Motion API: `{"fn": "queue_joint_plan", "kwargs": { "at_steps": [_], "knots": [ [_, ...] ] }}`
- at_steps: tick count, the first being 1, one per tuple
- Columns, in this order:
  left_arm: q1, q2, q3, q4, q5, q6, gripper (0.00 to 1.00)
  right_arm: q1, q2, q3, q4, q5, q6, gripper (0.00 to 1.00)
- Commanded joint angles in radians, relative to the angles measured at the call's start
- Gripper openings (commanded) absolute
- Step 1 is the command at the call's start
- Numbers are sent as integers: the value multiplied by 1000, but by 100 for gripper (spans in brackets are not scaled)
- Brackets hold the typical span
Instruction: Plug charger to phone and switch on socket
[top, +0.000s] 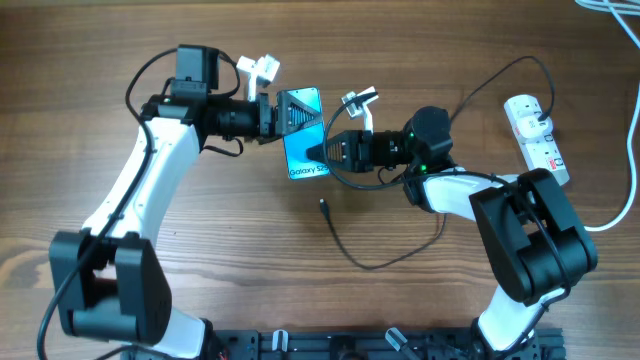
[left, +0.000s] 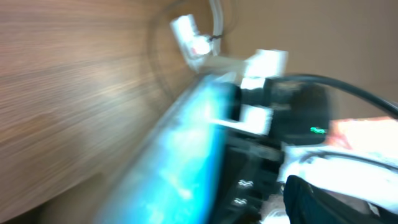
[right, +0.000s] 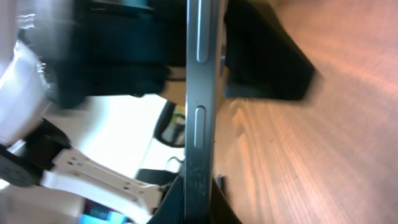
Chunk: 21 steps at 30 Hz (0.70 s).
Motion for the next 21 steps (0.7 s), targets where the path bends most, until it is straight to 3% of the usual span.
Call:
{"fn": "queue_joint_plan", "kwargs": {
  "at_steps": [1,7,15,21],
  "knots": [
    [3,-71,-6,58,250,39,81,2,-11,13,22,-61,162,4],
    [-3,-81,-6,50,254,39,69,2,-11,13,78,-2,217,4],
    [-5,-82,-6,104,405,38,64,2,-11,13,102,135,236,4],
    [-4,-82,-6,140,405,34,44,2,-11,13,134,164,268,4]
  ]
}}
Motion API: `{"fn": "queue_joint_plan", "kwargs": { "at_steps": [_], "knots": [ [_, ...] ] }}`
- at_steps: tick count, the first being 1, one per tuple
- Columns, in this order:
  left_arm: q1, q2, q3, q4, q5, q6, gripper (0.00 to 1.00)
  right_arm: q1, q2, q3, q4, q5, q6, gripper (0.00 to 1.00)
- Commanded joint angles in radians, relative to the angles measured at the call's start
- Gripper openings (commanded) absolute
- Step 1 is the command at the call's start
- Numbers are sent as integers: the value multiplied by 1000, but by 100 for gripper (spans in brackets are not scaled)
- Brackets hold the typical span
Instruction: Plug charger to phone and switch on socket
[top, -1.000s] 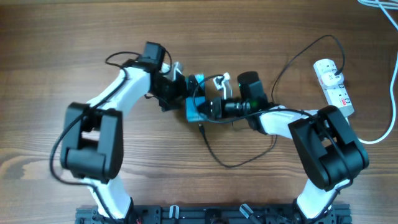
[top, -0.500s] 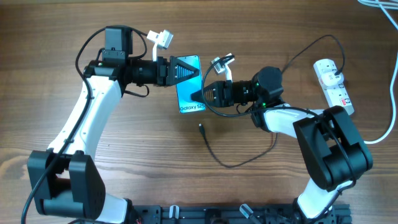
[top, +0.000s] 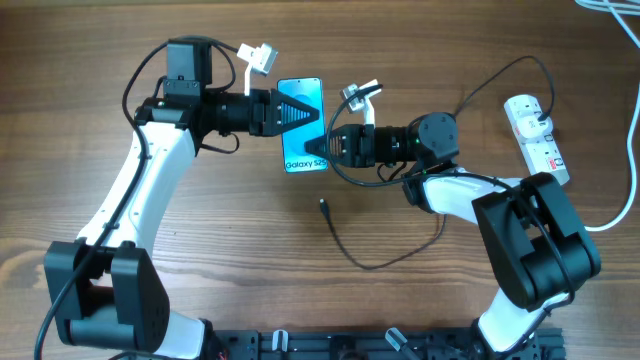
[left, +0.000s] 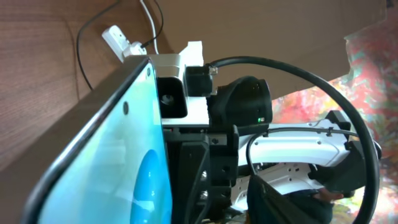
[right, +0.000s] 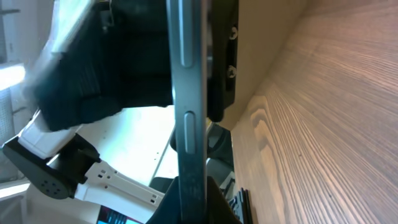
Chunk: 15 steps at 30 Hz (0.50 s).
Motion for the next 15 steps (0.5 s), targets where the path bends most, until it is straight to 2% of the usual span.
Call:
{"fn": "queue_joint_plan", "kwargs": {
  "at_steps": [1,11,15],
  "knots": [
    [-13,-44,5,10,158,23,41,-8,13,8,-27,132,76,4],
    [-13,-44,5,11,159,23,43,-8,13,8,-25,224,121,4],
    [-12,-44,5,11,159,23,38,-8,13,8,-26,180,117,4]
  ]
}}
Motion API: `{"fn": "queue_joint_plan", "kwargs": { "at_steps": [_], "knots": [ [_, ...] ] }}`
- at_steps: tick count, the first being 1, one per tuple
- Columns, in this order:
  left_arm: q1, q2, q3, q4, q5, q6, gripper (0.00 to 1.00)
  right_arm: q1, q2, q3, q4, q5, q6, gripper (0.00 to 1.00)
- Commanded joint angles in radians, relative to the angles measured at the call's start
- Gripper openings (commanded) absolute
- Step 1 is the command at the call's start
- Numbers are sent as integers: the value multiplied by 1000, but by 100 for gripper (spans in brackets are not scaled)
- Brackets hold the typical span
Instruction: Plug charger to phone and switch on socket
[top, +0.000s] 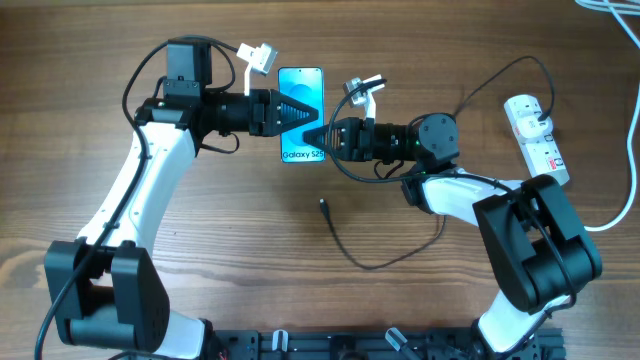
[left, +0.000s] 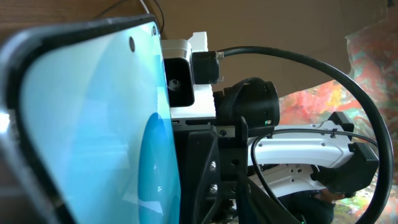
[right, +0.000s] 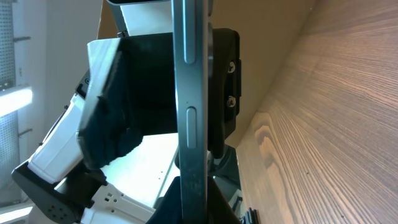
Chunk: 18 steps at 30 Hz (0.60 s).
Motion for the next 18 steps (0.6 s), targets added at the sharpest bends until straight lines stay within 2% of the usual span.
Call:
{"fn": "queue_joint_plan", "kwargs": {
  "at_steps": [1,3,11,15,16,18],
  "knots": [
    [-12,-44,9,9,159,22,33,-16,24,6,-36,83,61,4],
    [-11,-44,9,21,159,22,27,-16,24,6,-40,65,61,4],
    [-11,-43,9,56,155,22,27,-16,24,6,-40,-9,64,4],
    [-11,-43,9,56,130,22,4,-16,24,6,-40,-2,68,4],
    [-11,-43,9,56,105,22,4,-16,24,6,-40,-6,67,5],
    [-11,-43,9,47,-3,22,4,-16,24,6,-46,-19,60,18]
  ]
}}
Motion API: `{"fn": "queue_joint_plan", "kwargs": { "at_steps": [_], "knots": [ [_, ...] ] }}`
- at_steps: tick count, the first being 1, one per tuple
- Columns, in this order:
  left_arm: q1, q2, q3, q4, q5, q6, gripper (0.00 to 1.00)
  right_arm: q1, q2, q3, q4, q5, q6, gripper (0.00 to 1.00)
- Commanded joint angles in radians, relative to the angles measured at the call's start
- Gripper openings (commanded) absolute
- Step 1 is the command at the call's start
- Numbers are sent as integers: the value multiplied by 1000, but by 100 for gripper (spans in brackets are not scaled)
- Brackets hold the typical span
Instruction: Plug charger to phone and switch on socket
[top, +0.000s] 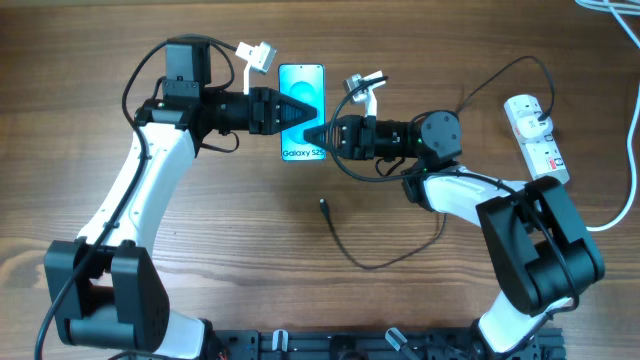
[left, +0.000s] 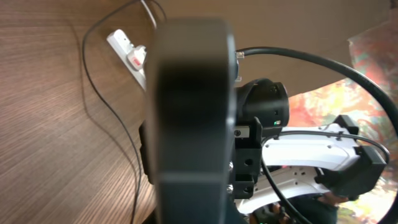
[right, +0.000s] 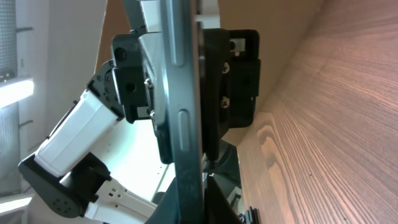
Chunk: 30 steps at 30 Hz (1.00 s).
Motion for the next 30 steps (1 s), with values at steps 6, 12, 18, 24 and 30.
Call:
{"fn": "queue_joint_plan", "kwargs": {
  "at_steps": [6,12,18,24,30],
  "knots": [
    [-16,-44,15,-201,-537,46,4,-34,35,-11,-193,-61,-184,64],
    [-40,-39,13,-398,-940,-31,4,-56,35,-11,-859,161,-721,72],
    [-183,41,12,-429,-1259,-209,4,-45,35,-11,-1258,557,-913,71],
    [-269,235,12,-400,-1293,-312,4,-45,35,-11,-1316,615,-940,73],
    [-271,304,12,-390,-1294,-315,5,-45,35,-11,-1320,620,-936,76]
  ]
}}
